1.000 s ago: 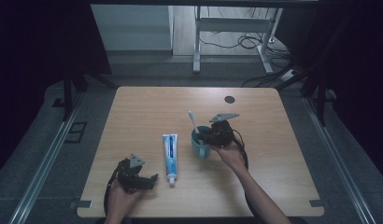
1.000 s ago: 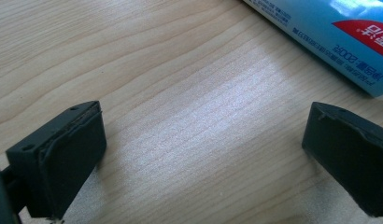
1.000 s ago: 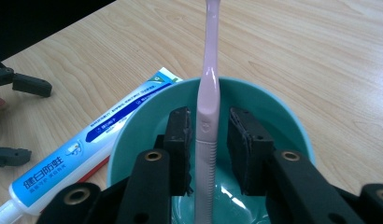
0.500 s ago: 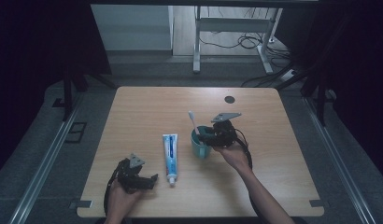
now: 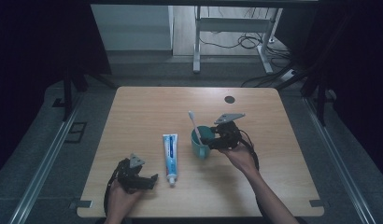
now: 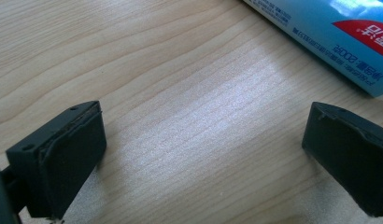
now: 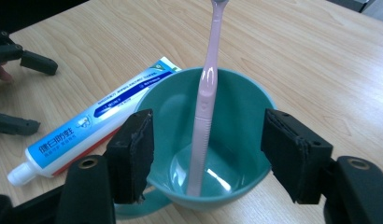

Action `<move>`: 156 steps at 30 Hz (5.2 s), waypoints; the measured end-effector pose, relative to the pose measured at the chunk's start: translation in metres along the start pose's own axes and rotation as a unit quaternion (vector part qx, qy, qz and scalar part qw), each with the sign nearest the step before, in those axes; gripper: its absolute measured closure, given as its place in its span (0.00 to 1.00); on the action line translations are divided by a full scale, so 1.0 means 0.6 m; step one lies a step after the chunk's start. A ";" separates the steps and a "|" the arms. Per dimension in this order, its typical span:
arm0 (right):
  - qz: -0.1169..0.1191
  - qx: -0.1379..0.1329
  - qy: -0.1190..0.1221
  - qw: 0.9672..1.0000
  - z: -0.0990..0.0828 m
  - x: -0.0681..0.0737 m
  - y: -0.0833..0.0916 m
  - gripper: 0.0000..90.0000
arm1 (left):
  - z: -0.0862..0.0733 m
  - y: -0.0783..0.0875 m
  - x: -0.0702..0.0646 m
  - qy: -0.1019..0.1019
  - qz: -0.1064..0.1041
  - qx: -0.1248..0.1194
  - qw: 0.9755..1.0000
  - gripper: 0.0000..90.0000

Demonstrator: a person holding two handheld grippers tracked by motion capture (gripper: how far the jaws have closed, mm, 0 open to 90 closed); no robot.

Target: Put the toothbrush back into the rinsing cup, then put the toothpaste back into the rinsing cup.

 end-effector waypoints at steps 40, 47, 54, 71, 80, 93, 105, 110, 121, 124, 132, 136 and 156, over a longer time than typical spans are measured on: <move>-0.020 0.016 0.006 1.000 -0.069 0.007 0.064 0.08 | 0.000 0.000 -0.001 0.002 0.000 0.000 1.000 0.00; -0.025 0.026 0.003 0.999 -0.086 0.006 0.070 0.02 | 0.000 0.000 0.000 0.001 0.000 -0.001 1.000 0.00; -0.035 0.033 0.004 0.999 -0.110 0.005 0.079 0.00 | 0.000 0.000 -0.001 0.004 0.001 0.000 1.000 0.00; -0.059 0.041 -0.006 0.997 -0.178 -0.004 0.100 0.01 | 0.000 0.000 -0.001 0.004 0.001 0.001 1.000 0.00; -0.063 0.040 -0.009 0.997 -0.212 -0.003 0.107 0.02 | 0.000 0.000 -0.001 0.002 0.001 0.000 1.000 0.00; -0.067 0.039 -0.023 0.997 -0.250 -0.006 0.106 0.03 | 0.000 0.000 0.000 0.002 0.001 0.000 1.000 0.00; -0.070 0.035 -0.029 0.996 -0.276 -0.016 0.100 0.04 | 0.000 0.000 0.000 0.001 0.000 0.000 1.000 0.00; -0.072 0.039 -0.028 0.996 -0.287 -0.019 0.095 0.04 | -0.001 0.003 0.001 -0.001 -0.003 -0.002 1.000 0.02; -0.069 0.038 -0.034 0.996 -0.290 -0.020 0.098 0.05 | 0.009 0.021 0.006 0.008 -0.008 -0.021 1.000 0.20; -0.070 0.038 -0.035 0.996 -0.290 -0.021 0.099 0.06 | 0.016 0.030 0.007 0.016 -0.016 -0.033 0.999 0.33; -0.073 0.035 -0.038 0.996 -0.289 -0.022 0.100 0.07 | 0.036 0.041 0.002 0.023 -0.050 -0.049 0.997 0.58; -0.074 0.034 -0.038 0.996 -0.289 -0.022 0.100 0.07 | 0.050 0.043 -0.011 0.003 -0.070 -0.049 0.996 0.73; -0.074 0.034 -0.039 0.996 -0.289 -0.022 0.100 0.07 | 0.110 0.038 -0.064 -0.016 -0.139 -0.042 0.989 1.00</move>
Point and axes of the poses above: each handheld gripper's, and its own axes: y roughly backward along the jaws, z roughly out of its top, x roughly to its left, the point moved 7 cm from there along -y, roughly forward along the jaws, and after that the axes turned 15 degrees about z, right-handed, at the moved point
